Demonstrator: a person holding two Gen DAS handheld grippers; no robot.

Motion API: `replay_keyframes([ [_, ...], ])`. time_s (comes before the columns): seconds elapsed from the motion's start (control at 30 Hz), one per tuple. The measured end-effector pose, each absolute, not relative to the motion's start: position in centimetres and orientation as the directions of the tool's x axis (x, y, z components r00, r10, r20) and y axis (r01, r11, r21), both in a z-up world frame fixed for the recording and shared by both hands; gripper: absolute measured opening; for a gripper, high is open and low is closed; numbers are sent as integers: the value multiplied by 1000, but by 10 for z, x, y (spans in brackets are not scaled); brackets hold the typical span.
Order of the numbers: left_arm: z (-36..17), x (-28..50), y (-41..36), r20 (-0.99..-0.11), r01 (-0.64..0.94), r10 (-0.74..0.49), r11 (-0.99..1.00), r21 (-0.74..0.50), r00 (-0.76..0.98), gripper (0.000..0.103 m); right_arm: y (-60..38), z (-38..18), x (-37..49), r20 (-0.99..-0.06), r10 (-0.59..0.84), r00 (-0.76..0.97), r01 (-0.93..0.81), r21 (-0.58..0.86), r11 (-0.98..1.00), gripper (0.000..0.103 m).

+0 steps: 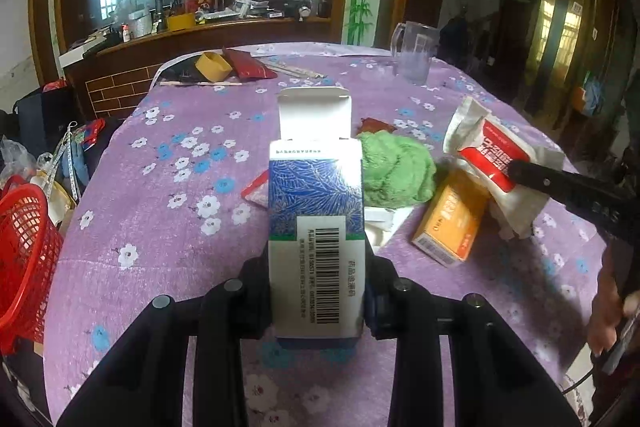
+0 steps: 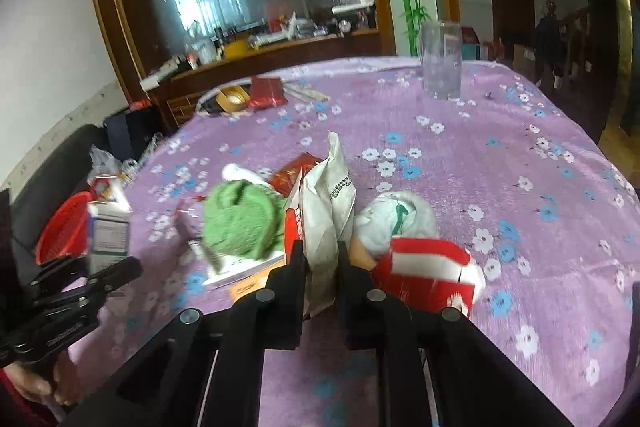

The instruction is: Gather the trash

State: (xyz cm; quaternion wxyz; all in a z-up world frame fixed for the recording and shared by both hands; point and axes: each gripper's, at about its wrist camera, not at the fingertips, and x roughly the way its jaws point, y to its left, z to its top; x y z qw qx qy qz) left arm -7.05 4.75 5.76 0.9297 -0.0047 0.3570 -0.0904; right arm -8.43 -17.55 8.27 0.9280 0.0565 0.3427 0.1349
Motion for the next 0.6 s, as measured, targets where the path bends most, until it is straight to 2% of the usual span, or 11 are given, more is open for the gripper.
replay_keyframes([
  [0.6,60,-95,48,-664,146,-150,987,-62,732,33,-152,97,-140,-575,374,728,-299,225,927,14],
])
